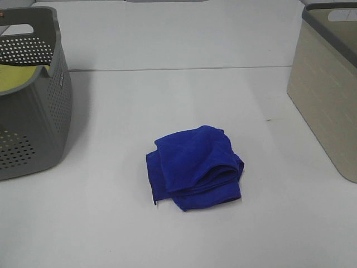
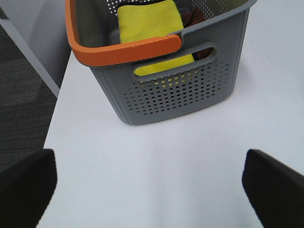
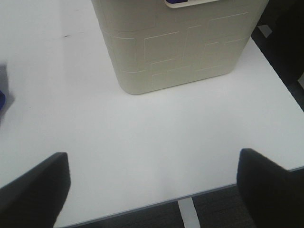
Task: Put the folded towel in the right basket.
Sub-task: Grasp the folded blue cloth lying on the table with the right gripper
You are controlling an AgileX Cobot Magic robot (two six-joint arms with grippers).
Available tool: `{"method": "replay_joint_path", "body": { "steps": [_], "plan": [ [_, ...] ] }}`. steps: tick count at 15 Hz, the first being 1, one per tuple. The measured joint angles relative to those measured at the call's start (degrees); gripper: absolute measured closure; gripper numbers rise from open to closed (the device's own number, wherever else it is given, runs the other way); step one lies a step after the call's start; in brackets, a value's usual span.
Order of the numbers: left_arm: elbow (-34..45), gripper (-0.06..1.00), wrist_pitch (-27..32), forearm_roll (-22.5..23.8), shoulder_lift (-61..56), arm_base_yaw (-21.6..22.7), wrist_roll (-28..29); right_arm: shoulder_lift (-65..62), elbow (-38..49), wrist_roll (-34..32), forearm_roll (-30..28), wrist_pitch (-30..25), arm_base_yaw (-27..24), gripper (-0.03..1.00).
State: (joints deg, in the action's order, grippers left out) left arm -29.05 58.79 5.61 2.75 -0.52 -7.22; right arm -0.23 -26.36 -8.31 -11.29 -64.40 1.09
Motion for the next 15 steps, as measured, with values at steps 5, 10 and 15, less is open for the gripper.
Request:
{"method": "replay_joint_path", "body": {
  "steps": [5, 10, 15],
  "plan": [
    [0.0, -0.04, 0.0, 0.0, 0.0, 0.0, 0.0, 0.0, 0.0, 0.0, 0.0, 0.0, 0.0, 0.05],
    [0.0, -0.04, 0.0, 0.0, 0.0, 0.0, 0.0, 0.0, 0.0, 0.0, 0.0, 0.0, 0.0, 0.05],
    [0.0, -0.04, 0.0, 0.0, 0.0, 0.0, 0.0, 0.0, 0.0, 0.0, 0.0, 0.0, 0.0, 0.05]
  ]
}}
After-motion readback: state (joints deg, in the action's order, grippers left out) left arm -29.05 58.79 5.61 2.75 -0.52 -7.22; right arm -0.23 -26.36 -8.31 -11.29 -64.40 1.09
